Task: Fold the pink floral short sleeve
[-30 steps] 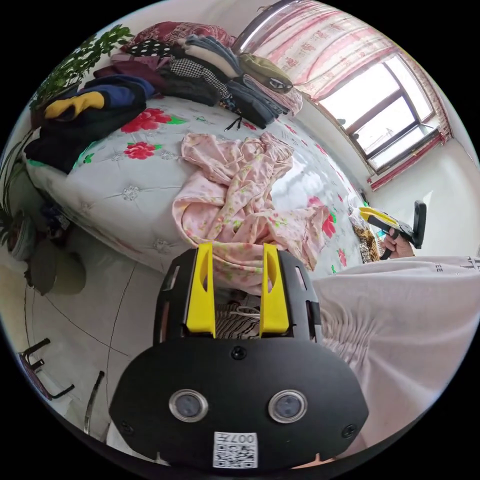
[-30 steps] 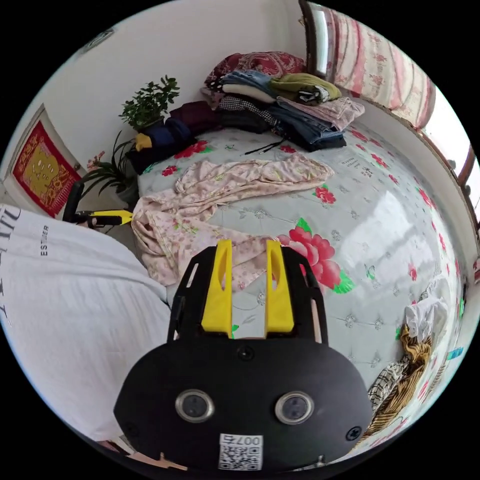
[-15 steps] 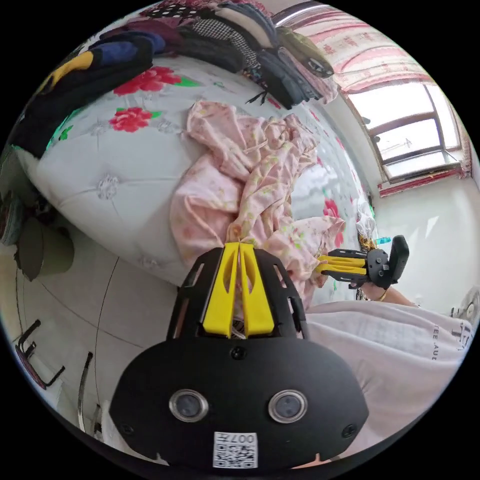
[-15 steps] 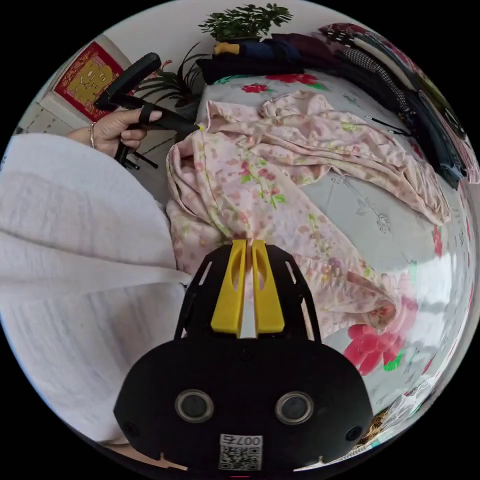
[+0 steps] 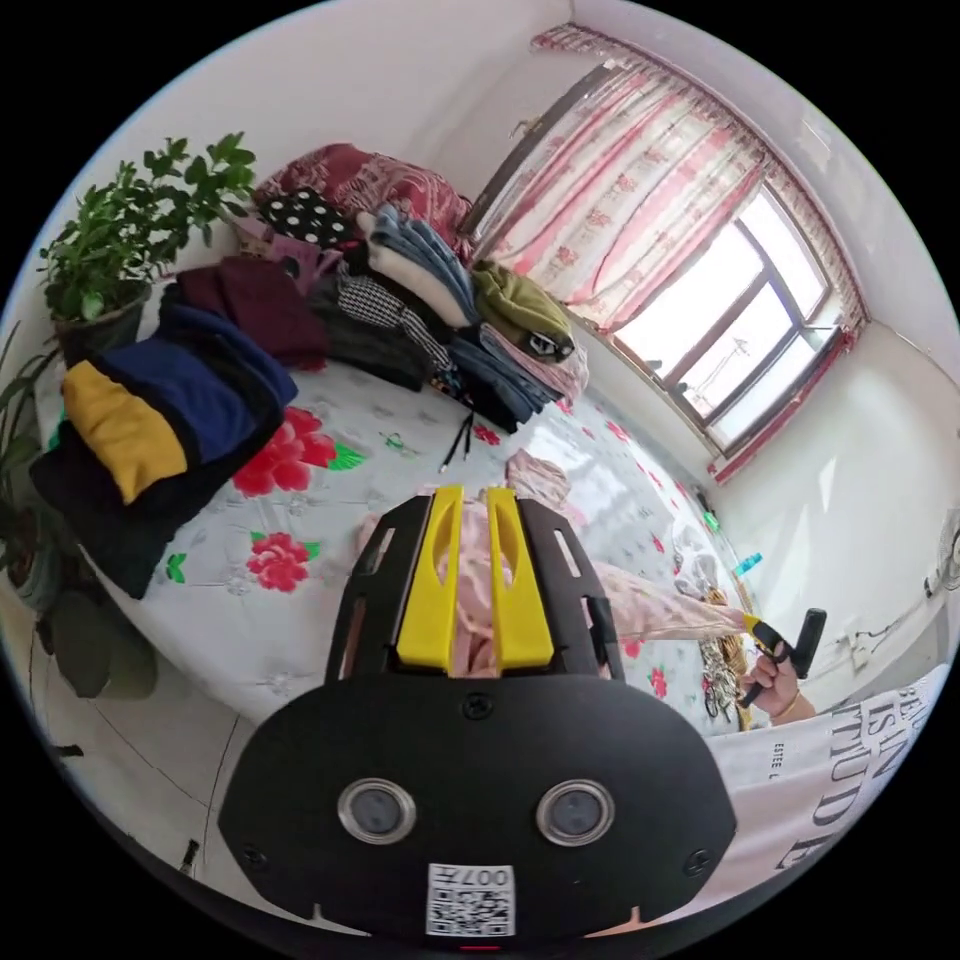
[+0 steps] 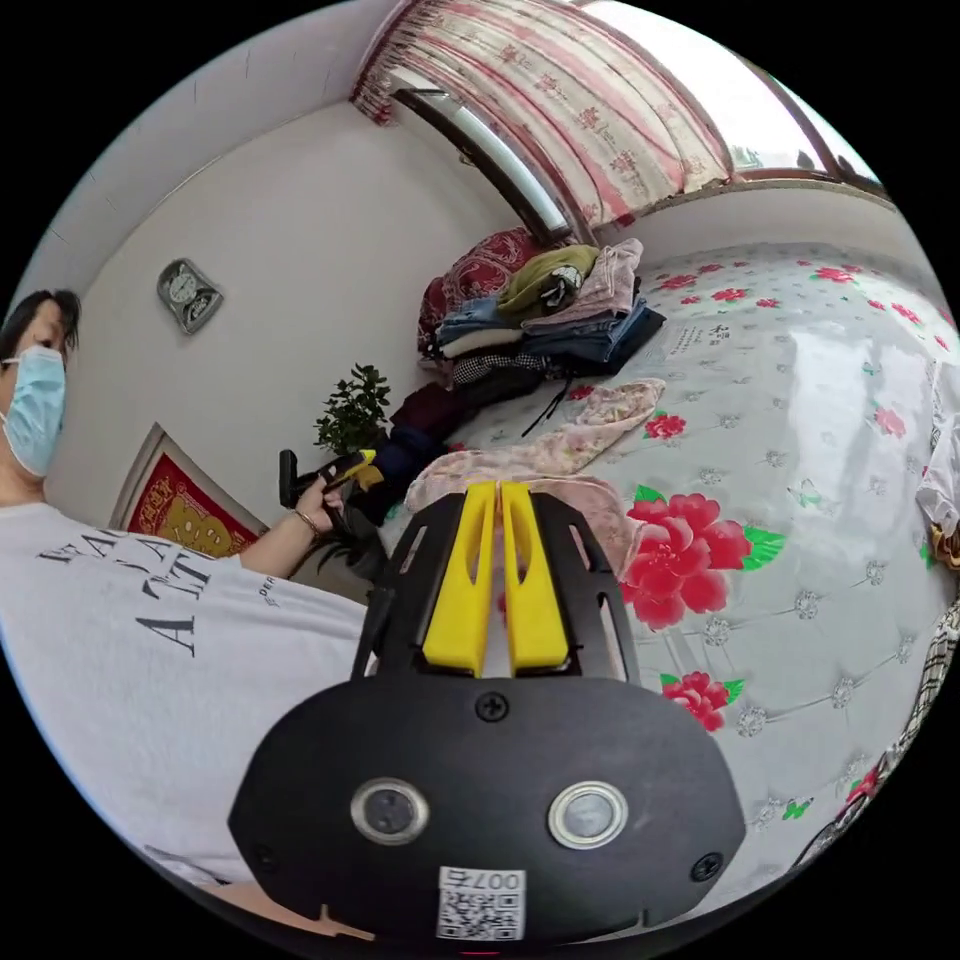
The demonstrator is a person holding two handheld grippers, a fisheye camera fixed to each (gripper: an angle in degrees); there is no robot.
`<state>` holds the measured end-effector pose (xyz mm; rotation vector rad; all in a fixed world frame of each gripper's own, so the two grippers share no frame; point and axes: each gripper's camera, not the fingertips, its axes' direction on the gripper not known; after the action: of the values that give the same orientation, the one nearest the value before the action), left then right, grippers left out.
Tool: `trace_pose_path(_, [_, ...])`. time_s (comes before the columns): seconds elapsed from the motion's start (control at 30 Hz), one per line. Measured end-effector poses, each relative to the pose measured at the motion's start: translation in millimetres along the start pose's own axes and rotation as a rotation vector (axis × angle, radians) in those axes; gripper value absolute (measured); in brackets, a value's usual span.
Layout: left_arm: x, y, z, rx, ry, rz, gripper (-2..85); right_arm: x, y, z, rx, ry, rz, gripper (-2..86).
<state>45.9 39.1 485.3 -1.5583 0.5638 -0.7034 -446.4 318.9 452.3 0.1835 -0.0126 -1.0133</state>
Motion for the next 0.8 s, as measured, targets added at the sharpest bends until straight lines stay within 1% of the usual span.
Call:
trace_pose_path(0.03, [9.2, -4.3, 21.2, -0.068, 0.005, 0.005, 4.5, -1.9, 11.9, 16.6, -0.059, 0.069, -0.028, -0.1])
trace_pose_path(0.07, [21.2, -4.7, 37.8, -0.112, 0.005, 0.027, 5.2, -2.9, 15.8, 25.9, -0.093, 0.097, -0.039, -0.1])
trace_pose_path(0.13, [40.2, 1.5, 53.8, -0.139, 0.020, 0.079, 5.7, -7.8, 21.7, 58.6, -0.189, 0.150, -0.117, -0.1])
trace_pose_path(0.2, [54.5, 16.3, 65.9, -0.180, 0.055, 0.117, 5.9, -4.4, 18.4, 73.1, -0.195, 0.159, -0.115, 0.1])
trace_pose_path(0.3, [68.7, 58.4, 89.9, -0.301, 0.112, 0.145, 6.1, 9.9, 4.3, 87.1, -0.171, 0.115, -0.104, 1.1])
trace_pose_path(0.37, [76.1, 92.4, 109.7, -0.412, 0.131, 0.156, 6.1, 11.4, -1.0, 97.9, -0.161, 0.155, -0.182, 2.6])
trace_pose_path(0.4, [77.6, 99.2, 113.8, -0.435, 0.138, 0.158, 6.3, 13.5, -2.1, 111.9, -0.183, 0.217, -0.251, 4.1])
trace_pose_path(0.47, [83.0, 117.1, 126.8, -0.500, 0.161, 0.160, 6.9, 26.0, 1.4, 144.4, -0.274, 0.311, -0.334, 5.6])
trace_pose_path(0.5, [84.5, 119.1, 129.7, -0.516, 0.171, 0.163, 7.1, 41.8, 6.4, 171.9, -0.373, 0.356, -0.368, 5.7])
trace_pose_path(0.53, [88.0, 120.8, 135.2, -0.548, 0.187, 0.178, 7.7, 59.7, 13.4, 198.4, -0.466, 0.371, -0.392, 5.7])
trace_pose_path(0.57, [91.7, 120.9, 140.0, -0.576, 0.193, 0.197, 8.1, 68.8, 17.8, 211.4, -0.508, 0.374, -0.405, 5.5])
trace_pose_path(0.63, [97.6, 119.8, 145.8, -0.605, 0.193, 0.232, 8.5, 104.4, 38.2, 261.2, -0.655, 0.416, -0.459, 5.0])
trace_pose_path(0.67, [100.9, 118.8, 149.2, -0.612, 0.182, 0.250, 8.8, 113.0, 43.6, 273.2, -0.691, 0.428, -0.475, 4.9])
trace_pose_path(0.73, [105.2, 117.6, 155.7, -0.623, 0.184, 0.261, 9.1, 148.2, 64.3, 319.3, -0.861, 0.449, -0.498, 3.8])
trace_pose_path(0.77, [108.5, 117.1, 161.6, -0.634, 0.192, 0.268, 9.3, 151.4, 65.1, 322.1, -0.855, 0.433, -0.505, 3.4])
trace_pose_path(0.8, [110.7, 117.0, 165.0, -0.642, 0.194, 0.274, 9.4, 157.5, 62.6, 323.3, -0.796, 0.434, -0.523, 2.1])
